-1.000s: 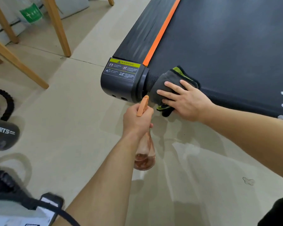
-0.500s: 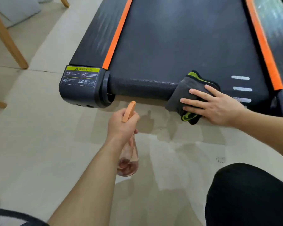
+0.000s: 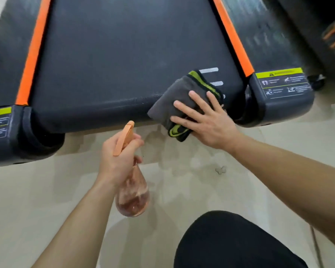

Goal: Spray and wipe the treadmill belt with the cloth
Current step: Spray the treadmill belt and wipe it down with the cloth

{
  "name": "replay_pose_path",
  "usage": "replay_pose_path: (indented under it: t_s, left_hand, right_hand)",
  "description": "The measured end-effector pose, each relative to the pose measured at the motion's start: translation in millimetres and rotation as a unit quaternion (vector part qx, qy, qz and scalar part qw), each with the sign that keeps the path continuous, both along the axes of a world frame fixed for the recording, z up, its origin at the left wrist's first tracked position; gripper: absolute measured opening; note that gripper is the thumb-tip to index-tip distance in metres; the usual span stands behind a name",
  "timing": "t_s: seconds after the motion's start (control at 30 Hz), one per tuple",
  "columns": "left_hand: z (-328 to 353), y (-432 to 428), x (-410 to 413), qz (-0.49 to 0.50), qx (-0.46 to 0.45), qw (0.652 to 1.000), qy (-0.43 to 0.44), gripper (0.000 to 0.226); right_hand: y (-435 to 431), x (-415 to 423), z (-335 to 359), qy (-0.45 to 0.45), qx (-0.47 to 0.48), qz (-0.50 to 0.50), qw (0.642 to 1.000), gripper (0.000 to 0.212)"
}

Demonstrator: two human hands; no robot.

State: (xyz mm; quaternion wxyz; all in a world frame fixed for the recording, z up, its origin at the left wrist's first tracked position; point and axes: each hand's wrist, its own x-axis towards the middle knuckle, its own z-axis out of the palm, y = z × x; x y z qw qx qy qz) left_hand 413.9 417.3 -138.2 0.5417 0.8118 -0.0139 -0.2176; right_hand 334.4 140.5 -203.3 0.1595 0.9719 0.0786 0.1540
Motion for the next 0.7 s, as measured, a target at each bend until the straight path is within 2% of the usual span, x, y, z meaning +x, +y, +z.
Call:
replay_pose_path:
  t_s: [0.1, 0.2, 0.27, 0.33, 0.37, 0.47, 0.53, 0.6, 0.7]
  left_hand:
    - [-7.2, -13.5, -9.8, -0.034, 0.024, 0.999, -0.014, 0.010]
    - [-4.9, -27.0, -8.8, -0.034, 0.023, 0.999, -0.020, 0.008]
    - [1.5, -35.1, -4.7, -0.023, 0.005, 0.999, -0.027, 0.013]
    - [8.9, -41.7, -2.2, -0.012, -0.022, 1.000, -0.018, 0.035]
    - [11.3, -44.1, -2.2, -0.014, -0.026, 1.000, -0.011, 0.039]
    - [10.3, -47.9, -4.4, -0.028, -0.005, 1.000, -0.003, 0.023]
    - [8.2, -47.5, -4.5, -0.023, -0.006, 1.000, -0.002, 0.012]
    - [10.5, -45.8, -1.9, 0.001, -0.020, 1.000, 0.001, 0.015]
    - [20.1, -42.2, 7.6, 0.036, -0.042, 0.998, -0.009, 0.021]
  right_hand:
    - [-19.9, -26.5, -5.3, -0.043, 0.105, -0.119, 0.986, 0.069]
    - [23.2, -5.2, -11.3, -0.088, 0.193, -0.194, 0.958, 0.069]
    - [48.9, 10.9, -18.3, -0.102, 0.208, -0.171, 0.958, 0.071]
    - [48.6, 12.5, -27.0, -0.098, 0.190, -0.118, 0.970, 0.074]
    - [41.0, 8.6, -31.1, -0.094, 0.174, -0.099, 0.975, 0.075]
    - [26.3, -13.5, -38.0, -0.084, 0.170, -0.126, 0.974, 0.074]
    - [32.5, -22.3, -30.2, -0.076, 0.238, -0.196, 0.948, 0.076]
    - [44.7, -6.9, -7.6, -0.080, 0.307, -0.228, 0.921, 0.072]
    - [55.0, 58.1, 39.5, -0.040, 0.296, -0.213, 0.930, 0.059]
